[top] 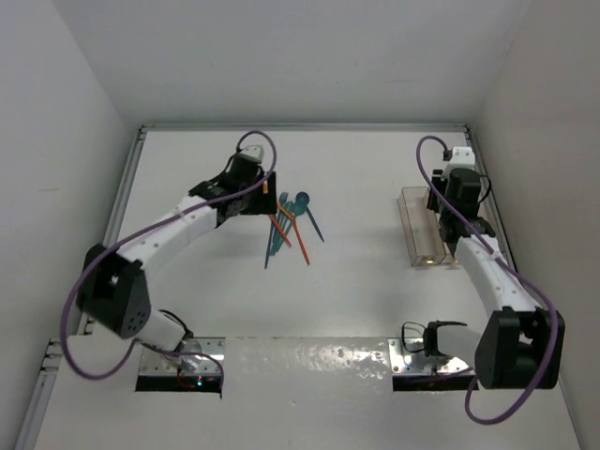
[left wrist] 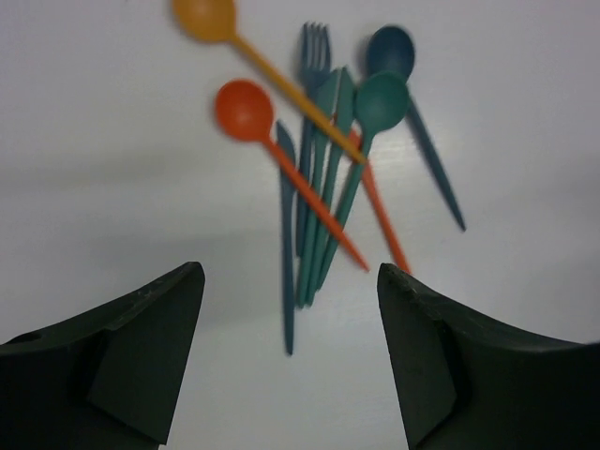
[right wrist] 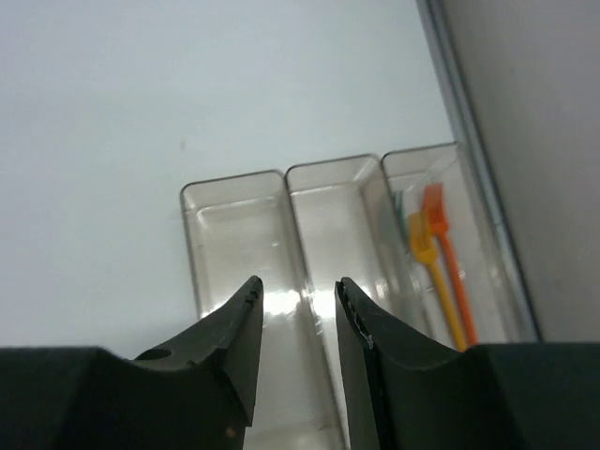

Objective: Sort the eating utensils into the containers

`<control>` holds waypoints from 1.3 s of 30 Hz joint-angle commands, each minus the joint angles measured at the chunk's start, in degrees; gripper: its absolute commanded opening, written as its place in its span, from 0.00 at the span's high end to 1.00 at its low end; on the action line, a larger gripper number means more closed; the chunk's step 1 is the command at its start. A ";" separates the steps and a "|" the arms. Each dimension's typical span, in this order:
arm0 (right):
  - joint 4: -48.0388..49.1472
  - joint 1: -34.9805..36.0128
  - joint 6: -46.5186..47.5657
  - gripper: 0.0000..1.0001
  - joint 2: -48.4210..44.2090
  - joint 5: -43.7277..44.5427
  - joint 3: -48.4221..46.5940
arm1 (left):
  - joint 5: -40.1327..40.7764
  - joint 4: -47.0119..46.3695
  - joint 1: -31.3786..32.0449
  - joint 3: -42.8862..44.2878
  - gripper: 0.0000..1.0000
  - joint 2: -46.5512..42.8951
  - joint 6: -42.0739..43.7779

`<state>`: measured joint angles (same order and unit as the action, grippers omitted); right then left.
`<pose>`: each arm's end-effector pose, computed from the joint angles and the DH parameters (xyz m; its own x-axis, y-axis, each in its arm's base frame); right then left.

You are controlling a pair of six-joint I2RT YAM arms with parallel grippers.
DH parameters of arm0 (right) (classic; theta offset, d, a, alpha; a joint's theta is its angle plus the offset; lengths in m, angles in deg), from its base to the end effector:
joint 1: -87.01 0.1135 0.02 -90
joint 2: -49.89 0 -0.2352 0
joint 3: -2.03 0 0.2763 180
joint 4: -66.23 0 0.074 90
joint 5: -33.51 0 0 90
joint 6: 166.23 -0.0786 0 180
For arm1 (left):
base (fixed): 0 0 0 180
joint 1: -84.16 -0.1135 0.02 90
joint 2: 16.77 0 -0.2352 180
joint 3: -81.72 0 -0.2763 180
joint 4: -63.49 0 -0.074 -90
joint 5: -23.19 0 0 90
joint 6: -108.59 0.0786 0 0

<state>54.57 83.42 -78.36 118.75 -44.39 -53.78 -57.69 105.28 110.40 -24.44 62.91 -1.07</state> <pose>0.3397 -0.0378 0.2074 -0.4076 0.0620 -0.9111 0.2666 0.9623 -0.0538 0.3238 -0.1457 0.2048 -0.7387 -0.0062 -0.6740 0.0979 0.9884 -0.1165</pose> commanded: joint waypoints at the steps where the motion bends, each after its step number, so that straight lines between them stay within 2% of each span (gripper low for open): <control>1: -0.53 2.89 -12.87 0.64 -4.68 3.37 3.27 | 2.82 -0.44 2.06 8.55 0.27 9.24 -0.55; 4: -0.71 4.73 -15.87 0.64 -8.64 3.46 6.26 | 3.88 0.71 2.59 18.73 0.25 19.26 -0.03; 8: -3.69 5.53 -17.20 0.63 -12.16 -0.66 9.42 | 4.49 2.21 2.68 27.55 0.25 31.29 1.64; 11: -4.84 5.97 -17.99 0.63 -14.71 -2.69 11.35 | 5.64 2.39 2.85 32.65 0.25 36.94 2.96; 15: -7.11 6.14 -17.47 0.63 -17.35 -5.15 12.94 | 5.90 2.39 2.76 37.83 0.31 42.65 3.66; 21: -8.09 6.32 -16.50 0.64 -21.48 -6.03 16.02 | 5.64 1.95 2.76 40.74 0.47 46.79 3.93; 28: -7.65 6.32 -16.68 0.64 -22.98 -7.00 17.95 | 6.34 3.52 2.76 44.43 0.53 50.83 4.46; 34: -6.77 6.32 -17.12 0.64 -23.42 -7.53 18.83 | 7.75 5.11 2.68 45.31 0.53 52.86 4.10; 39: -6.25 6.32 -17.56 0.65 -23.51 -8.23 19.10 | 7.75 6.43 2.68 46.19 0.65 54.35 3.75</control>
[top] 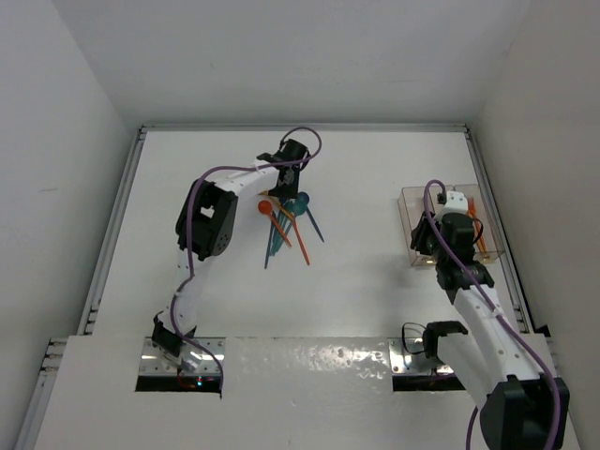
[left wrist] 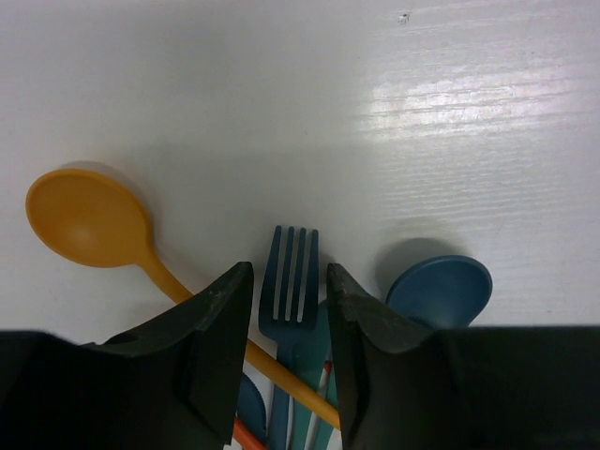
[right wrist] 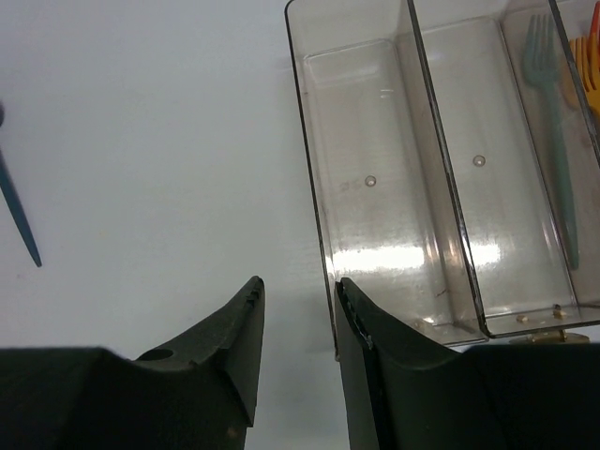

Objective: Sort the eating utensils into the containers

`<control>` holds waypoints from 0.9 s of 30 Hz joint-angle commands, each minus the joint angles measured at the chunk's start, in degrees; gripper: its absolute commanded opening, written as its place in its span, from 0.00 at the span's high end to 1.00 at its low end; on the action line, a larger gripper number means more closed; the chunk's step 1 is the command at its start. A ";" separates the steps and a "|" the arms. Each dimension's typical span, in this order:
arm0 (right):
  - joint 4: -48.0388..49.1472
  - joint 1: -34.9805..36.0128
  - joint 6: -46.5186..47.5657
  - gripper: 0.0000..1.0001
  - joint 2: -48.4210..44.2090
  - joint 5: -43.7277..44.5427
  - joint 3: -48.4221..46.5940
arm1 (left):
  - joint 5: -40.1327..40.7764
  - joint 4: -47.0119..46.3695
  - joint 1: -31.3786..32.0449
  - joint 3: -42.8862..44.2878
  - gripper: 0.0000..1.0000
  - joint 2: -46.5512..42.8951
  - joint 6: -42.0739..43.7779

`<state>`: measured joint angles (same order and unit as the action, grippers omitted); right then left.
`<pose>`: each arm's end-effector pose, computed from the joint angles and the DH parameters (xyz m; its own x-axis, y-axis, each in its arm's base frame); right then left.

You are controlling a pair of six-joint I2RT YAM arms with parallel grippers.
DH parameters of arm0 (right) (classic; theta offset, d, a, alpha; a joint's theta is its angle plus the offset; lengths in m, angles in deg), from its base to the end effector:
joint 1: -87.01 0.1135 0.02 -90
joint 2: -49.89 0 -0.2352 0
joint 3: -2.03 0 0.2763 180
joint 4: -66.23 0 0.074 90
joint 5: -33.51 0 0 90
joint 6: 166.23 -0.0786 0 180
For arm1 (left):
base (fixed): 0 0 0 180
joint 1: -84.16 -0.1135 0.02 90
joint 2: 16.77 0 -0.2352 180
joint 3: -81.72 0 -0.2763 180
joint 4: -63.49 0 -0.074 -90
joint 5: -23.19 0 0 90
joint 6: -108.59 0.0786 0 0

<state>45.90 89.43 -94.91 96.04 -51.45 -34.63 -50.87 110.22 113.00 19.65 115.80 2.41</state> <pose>0.2618 0.0042 0.1618 -0.4597 0.2999 -0.8359 0.1914 0.9526 0.2365 0.4643 -0.2310 0.0856 -0.8355 0.1542 -0.5273 0.1205 0.9879 0.0980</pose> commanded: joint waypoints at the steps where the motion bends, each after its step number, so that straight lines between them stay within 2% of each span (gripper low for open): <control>1: 2.34 0.31 -1.10 0.65 -0.71 -1.17 -0.14 | 0.93 1.66 0.08 2.02 0.68 1.55 0.19; 3: 2.52 0.40 -0.84 0.65 -0.71 -0.91 -0.14 | 0.23 1.67 0.08 1.67 0.76 1.63 0.10; 4: 2.69 0.40 -0.92 0.65 -0.71 -0.99 0.04 | -0.03 1.58 -0.01 1.75 0.84 1.64 0.10; 9: 3.13 0.40 -1.45 0.66 -0.71 -2.49 -0.05 | -1.70 1.49 -1.06 3.33 0.97 -0.11 -0.16; 17: 3.57 0.40 -1.89 0.65 -0.27 -4.86 -1.19 | -3.20 -2.02 -2.39 4.75 1.00 -9.77 -2.18; 23: 5.59 0.75 -3.73 0.63 0.26 -10.74 -2.69 | -5.74 -7.64 -2.56 0.18 1.00 -17.15 -6.48; 27: 9.18 2.24 -5.22 0.62 1.04 -15.13 -4.79 | -10.30 -12.83 -2.56 -2.81 1.00 -20.86 -10.09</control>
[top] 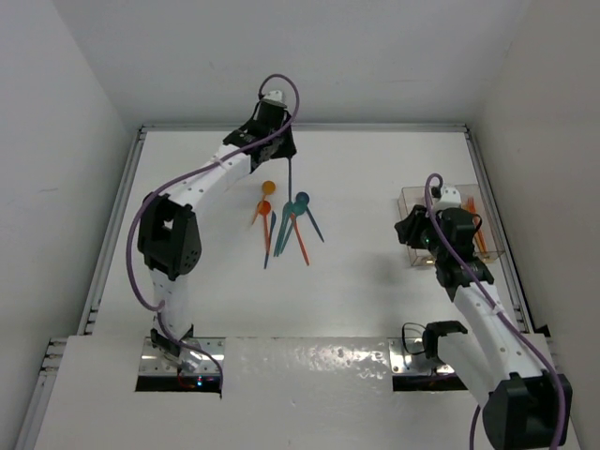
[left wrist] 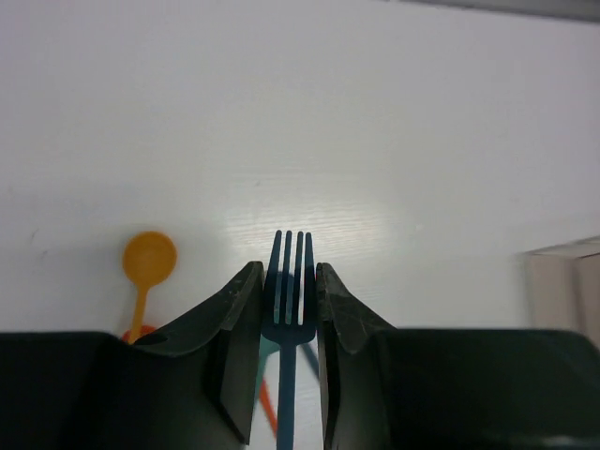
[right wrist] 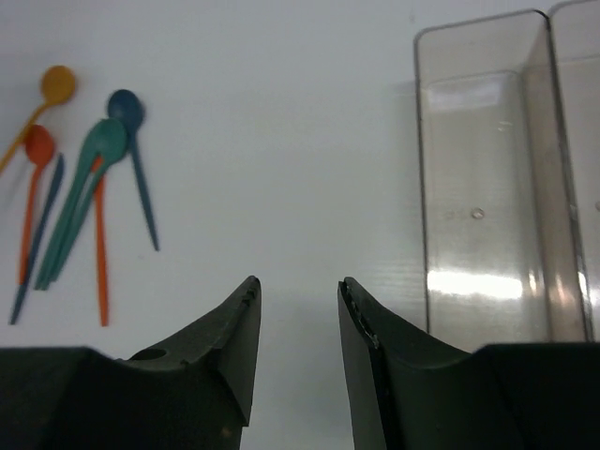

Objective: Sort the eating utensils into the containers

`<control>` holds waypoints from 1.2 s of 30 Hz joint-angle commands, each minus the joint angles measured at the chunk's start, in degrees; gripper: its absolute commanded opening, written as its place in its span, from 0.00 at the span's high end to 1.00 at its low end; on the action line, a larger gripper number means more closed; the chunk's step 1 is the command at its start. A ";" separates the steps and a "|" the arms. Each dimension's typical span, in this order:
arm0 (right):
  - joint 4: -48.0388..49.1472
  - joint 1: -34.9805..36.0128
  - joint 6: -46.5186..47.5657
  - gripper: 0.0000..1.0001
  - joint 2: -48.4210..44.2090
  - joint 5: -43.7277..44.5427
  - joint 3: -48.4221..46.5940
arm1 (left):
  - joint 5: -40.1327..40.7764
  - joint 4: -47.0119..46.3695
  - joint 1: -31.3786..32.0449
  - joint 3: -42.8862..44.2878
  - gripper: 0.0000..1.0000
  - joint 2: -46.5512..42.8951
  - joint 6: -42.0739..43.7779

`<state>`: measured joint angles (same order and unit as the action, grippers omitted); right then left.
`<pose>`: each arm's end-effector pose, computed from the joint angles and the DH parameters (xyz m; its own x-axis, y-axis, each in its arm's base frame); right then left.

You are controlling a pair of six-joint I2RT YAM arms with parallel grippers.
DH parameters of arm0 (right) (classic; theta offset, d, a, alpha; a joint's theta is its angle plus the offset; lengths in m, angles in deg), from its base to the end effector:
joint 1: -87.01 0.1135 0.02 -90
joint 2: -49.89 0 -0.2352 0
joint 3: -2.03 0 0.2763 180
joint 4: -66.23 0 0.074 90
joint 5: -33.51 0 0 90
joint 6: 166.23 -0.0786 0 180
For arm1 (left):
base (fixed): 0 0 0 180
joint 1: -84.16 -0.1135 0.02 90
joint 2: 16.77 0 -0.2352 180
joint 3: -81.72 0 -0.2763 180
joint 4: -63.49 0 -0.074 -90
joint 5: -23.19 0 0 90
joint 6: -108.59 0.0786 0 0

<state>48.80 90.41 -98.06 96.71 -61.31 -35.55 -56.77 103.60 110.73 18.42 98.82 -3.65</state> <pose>0.2670 0.0225 0.1723 -0.4658 0.3435 -0.8155 0.0422 0.9291 0.3673 0.4672 -0.2183 0.2357 -0.6418 -0.0957 -0.7609 0.0825 0.9778 -0.1926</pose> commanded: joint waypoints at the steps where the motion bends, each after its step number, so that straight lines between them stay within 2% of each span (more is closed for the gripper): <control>1: 7.16 1.61 -3.47 0.61 0.98 -6.33 -4.23 | -5.64 -7.43 -0.29 -2.11 1.00 -4.40 -5.08; 3: 10.06 3.27 -4.98 0.60 1.86 -8.53 -5.54 | -9.77 -10.24 -0.20 -3.52 1.00 -6.16 -8.42; 4: 11.29 4.67 -6.90 0.59 2.99 -9.32 -7.03 | -13.69 -13.91 -0.29 -8.40 1.00 -7.91 -11.04; 8: 13.93 8.98 -8.58 0.55 6.43 -10.03 -10.98 | -20.22 -21.49 -0.03 -15.55 1.00 -12.22 -17.83; 11: 15.25 12.49 -9.46 0.54 9.93 -10.12 -14.32 | -22.08 -25.98 0.94 -19.43 1.00 -14.16 -20.47; 20: 17.10 22.43 -7.62 0.52 21.28 -5.82 -22.76 | -23.50 -30.65 3.49 -23.47 1.00 -17.76 -23.73; 29: 17.89 25.16 -7.09 0.53 30.33 -4.41 -26.64 | -22.44 -31.26 4.54 -25.84 1.00 -20.23 -23.55; 32: 18.42 25.43 -7.00 0.57 31.74 -4.32 -27.25 | -22.52 -31.44 4.72 -26.55 1.00 -20.75 -23.38; 35: 18.60 25.52 -6.92 0.77 32.45 -4.23 -27.78 | -22.26 -31.79 5.07 -27.78 1.00 -21.11 -23.20; 36: 18.68 25.52 -6.83 0.90 32.45 -4.23 -27.79 | -22.26 -31.88 5.07 -28.30 1.00 -21.11 -23.20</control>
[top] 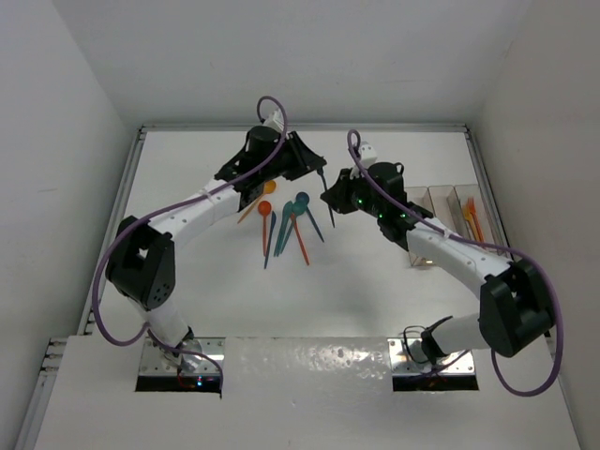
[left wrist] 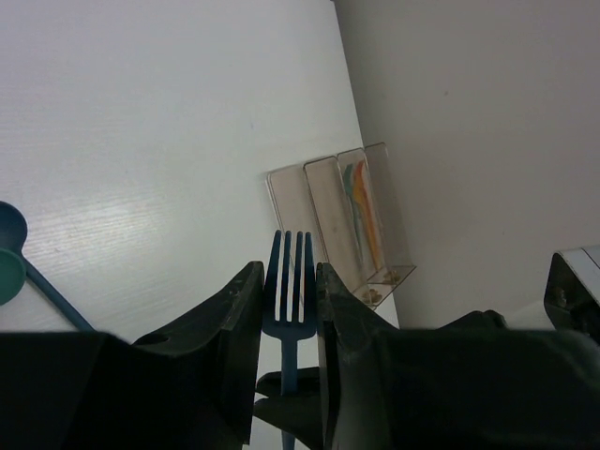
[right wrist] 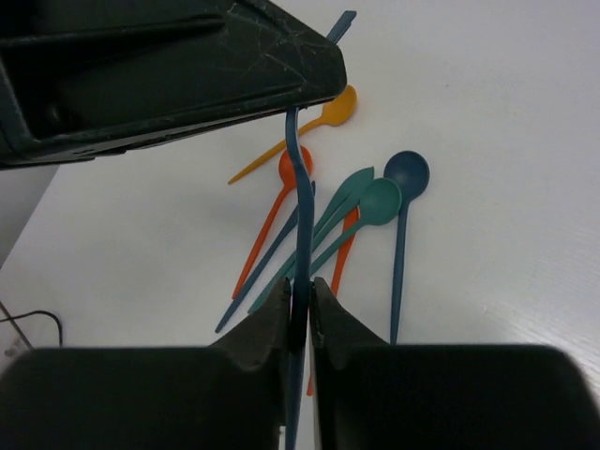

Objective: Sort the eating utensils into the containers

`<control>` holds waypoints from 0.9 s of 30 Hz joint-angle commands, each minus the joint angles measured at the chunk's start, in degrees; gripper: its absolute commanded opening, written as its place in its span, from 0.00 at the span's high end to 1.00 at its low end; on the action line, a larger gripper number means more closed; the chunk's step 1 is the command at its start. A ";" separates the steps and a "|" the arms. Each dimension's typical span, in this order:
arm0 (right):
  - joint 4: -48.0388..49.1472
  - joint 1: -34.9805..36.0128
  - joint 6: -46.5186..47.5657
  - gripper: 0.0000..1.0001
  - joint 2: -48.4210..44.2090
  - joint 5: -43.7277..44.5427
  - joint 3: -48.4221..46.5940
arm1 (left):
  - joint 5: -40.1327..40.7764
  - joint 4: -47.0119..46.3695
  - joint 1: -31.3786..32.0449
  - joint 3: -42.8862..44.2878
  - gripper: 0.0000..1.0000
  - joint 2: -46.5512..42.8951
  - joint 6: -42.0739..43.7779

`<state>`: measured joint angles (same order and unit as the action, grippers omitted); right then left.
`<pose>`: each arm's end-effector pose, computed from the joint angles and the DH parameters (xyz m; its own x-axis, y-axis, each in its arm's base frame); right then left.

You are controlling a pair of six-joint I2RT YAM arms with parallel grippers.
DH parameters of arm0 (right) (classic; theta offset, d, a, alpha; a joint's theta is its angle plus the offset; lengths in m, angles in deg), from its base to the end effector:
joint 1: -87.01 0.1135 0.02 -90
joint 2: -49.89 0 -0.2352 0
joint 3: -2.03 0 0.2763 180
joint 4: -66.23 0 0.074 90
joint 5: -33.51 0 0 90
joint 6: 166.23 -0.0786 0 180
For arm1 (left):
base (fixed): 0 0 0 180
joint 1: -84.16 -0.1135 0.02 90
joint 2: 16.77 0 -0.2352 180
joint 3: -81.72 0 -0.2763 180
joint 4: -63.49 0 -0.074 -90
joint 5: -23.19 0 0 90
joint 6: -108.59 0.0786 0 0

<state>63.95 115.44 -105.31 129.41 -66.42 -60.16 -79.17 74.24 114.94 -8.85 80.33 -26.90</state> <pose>0.3309 0.1946 0.2117 -0.5553 0.2438 -0.7951 -0.3912 0.7671 0.5084 0.3917 -0.2529 0.2624 -0.6712 -0.4110 -0.6169 0.2792 0.6308 -0.7240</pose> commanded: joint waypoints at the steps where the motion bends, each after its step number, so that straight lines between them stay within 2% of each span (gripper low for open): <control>1: 3.71 0.49 0.52 0.96 -0.25 1.14 -3.17 | 0.06 -2.53 0.94 -1.21 1.00 -2.53 0.23; 2: 3.45 0.49 0.69 1.00 -0.34 1.32 -3.26 | -0.03 -2.53 0.94 -1.56 1.00 -2.44 0.32; 5: 1.53 0.49 2.36 1.00 -1.48 2.81 -3.18 | 0.14 -1.22 1.03 -2.26 0.99 -2.27 1.19; 6: 0.73 0.58 3.75 1.00 -2.35 3.16 -3.17 | 0.58 -0.68 1.03 -2.18 0.94 -2.61 1.63; 7: -0.41 0.49 4.90 1.00 -2.79 3.78 -3.00 | 1.02 0.19 1.03 -2.17 0.87 -2.88 2.77; 8: -3.20 0.40 6.30 1.00 -3.32 5.78 -2.82 | 2.33 1.68 0.94 -2.17 0.69 -3.23 3.48; 10: -7.77 0.40 11.39 1.00 -5.16 8.43 -2.39 | 5.57 5.28 0.94 -1.91 0.51 -4.37 5.84; 11: -9.28 -0.12 13.15 1.00 -5.78 9.66 -2.12 | 6.64 7.73 0.86 -1.91 0.38 -4.81 6.81; 14: -15.08 -3.27 20.71 1.00 -8.59 13.09 -1.33 | 10.25 12.31 0.24 -2.61 0.25 -6.92 9.89; 21: -24.93 -21.44 32.32 1.00 -12.38 10.37 -1.15 | 14.64 20.13 -5.47 -10.77 0.10 -14.56 16.92; 27: -28.28 -33.42 44.87 1.00 -10.63 11.07 -4.05 | 18.33 26.03 -11.45 -14.56 0.06 -20.28 22.64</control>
<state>37.55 85.89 -70.41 118.09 -56.26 -60.62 -64.36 97.11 105.11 -22.78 63.47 -9.22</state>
